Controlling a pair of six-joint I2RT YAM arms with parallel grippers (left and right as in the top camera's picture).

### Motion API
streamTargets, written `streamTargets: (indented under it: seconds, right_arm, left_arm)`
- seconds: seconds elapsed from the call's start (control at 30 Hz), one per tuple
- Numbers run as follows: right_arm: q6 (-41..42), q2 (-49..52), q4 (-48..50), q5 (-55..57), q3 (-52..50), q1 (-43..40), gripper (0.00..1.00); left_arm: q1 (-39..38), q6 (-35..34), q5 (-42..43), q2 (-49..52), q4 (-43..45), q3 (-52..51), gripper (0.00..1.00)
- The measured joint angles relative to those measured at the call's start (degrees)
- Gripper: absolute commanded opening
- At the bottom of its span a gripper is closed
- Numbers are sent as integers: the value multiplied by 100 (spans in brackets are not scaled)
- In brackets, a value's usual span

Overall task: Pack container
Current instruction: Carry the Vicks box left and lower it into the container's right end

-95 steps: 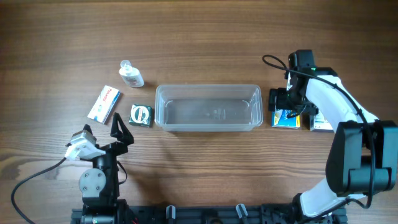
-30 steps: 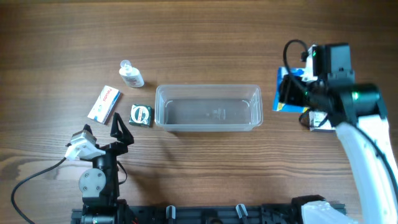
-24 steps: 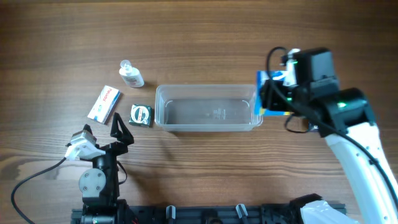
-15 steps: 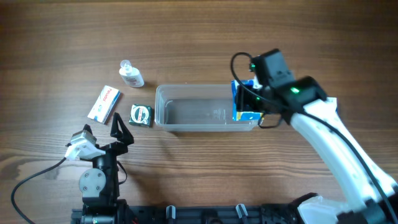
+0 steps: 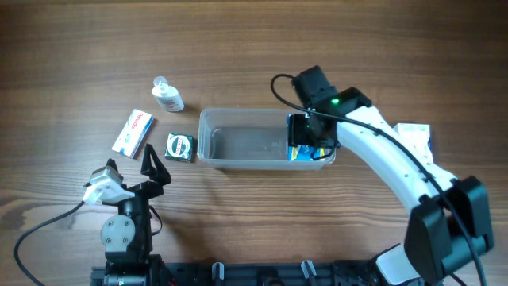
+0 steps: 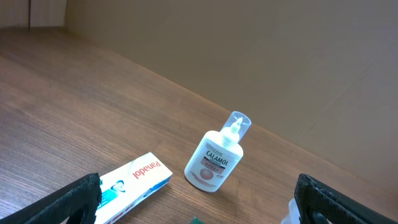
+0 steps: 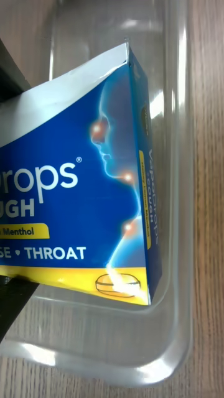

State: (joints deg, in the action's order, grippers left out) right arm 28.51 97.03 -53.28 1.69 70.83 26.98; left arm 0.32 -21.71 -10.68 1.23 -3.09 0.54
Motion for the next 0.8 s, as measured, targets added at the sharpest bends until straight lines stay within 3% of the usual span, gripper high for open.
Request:
streamTargets:
  seconds: [0.37,0.8]
  right_arm:
    - [83,328,70,243,-15,9,82]
    - [-160,-68,214,269,-20,9,83]
  left_arm:
    - [0,0,0,0,2,0,100]
    - [0,0,0,0,2,0,100]
